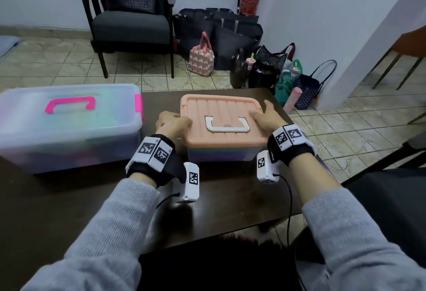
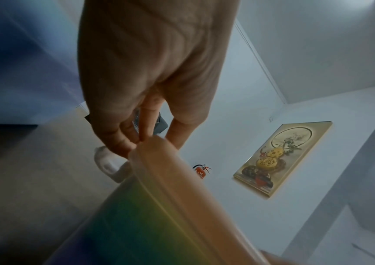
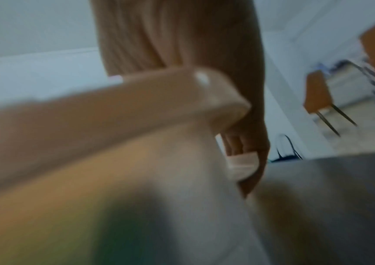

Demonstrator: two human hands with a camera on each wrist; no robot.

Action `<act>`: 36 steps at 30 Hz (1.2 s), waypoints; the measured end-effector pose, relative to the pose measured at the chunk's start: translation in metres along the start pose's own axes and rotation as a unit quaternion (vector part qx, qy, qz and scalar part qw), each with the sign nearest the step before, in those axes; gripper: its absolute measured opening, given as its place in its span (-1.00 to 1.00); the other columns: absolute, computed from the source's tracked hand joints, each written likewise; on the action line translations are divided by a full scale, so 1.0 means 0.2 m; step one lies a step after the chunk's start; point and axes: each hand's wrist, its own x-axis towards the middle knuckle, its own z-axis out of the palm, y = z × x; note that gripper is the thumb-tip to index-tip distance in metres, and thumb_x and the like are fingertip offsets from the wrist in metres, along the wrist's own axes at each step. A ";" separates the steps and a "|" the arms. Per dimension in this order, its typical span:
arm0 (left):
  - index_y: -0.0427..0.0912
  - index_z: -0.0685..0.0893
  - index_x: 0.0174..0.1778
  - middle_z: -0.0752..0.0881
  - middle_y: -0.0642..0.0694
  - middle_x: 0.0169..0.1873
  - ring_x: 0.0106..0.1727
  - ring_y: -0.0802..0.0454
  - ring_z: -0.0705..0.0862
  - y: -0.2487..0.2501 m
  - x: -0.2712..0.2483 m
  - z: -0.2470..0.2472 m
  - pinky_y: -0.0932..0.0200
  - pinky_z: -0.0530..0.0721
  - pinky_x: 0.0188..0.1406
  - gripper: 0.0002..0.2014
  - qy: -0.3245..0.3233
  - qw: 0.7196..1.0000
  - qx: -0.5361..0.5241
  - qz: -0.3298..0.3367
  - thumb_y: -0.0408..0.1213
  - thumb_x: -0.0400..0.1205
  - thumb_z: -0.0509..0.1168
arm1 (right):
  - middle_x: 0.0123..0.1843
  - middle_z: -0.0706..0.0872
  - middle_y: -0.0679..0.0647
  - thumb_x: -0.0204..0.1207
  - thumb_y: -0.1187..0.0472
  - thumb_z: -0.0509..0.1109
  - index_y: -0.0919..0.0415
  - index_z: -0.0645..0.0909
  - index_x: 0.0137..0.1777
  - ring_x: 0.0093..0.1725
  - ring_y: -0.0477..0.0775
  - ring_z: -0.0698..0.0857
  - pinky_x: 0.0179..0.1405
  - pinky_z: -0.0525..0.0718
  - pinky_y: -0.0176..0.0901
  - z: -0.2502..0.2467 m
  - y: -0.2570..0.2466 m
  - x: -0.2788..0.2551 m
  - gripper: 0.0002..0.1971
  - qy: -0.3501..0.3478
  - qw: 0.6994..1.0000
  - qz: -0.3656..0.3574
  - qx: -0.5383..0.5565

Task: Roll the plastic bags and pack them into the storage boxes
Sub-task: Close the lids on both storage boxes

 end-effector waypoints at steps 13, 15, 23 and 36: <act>-0.29 0.72 0.06 0.71 -0.22 0.12 0.16 -0.11 0.68 -0.01 0.05 0.02 0.08 0.65 0.23 -0.73 0.034 0.999 0.021 0.000 -0.33 0.44 0.42 | 0.32 0.60 0.29 0.57 -0.07 0.33 0.38 0.52 0.28 0.27 0.33 0.58 0.07 0.51 -0.01 0.08 0.01 -0.04 -0.49 0.135 0.989 0.049 0.031; -0.30 0.72 0.07 0.71 -0.23 0.13 0.16 -0.11 0.68 -0.01 0.04 0.02 0.08 0.65 0.23 -0.72 0.032 0.999 0.016 0.000 -0.33 0.45 0.43 | 0.31 0.60 0.29 0.60 -0.05 0.29 0.36 0.52 0.27 0.27 0.34 0.58 0.03 0.48 -0.02 0.10 0.00 -0.05 -0.53 0.150 0.988 0.038 0.007; -0.27 0.69 0.18 0.69 -0.23 0.20 0.21 -0.10 0.66 0.00 0.02 0.01 0.21 0.58 0.19 -0.67 0.023 0.999 0.023 0.000 -0.31 0.49 0.41 | 0.31 0.60 0.27 0.69 -0.05 0.10 0.35 0.48 0.32 0.30 0.30 0.57 0.11 0.49 -0.01 0.15 -0.01 -0.07 -0.53 0.175 0.975 -0.004 -0.136; -0.36 0.60 0.18 0.68 -0.18 0.19 0.13 -0.11 0.70 -0.06 -0.04 -0.03 0.11 0.65 0.17 -0.27 -0.010 0.997 -0.068 -0.047 0.02 0.17 0.51 | 0.68 -0.34 -0.03 0.67 -0.22 -0.18 -0.36 -0.16 0.61 0.65 0.28 -0.30 0.41 -0.19 0.64 0.43 -0.37 -0.09 -0.49 -0.092 0.932 -0.164 -0.309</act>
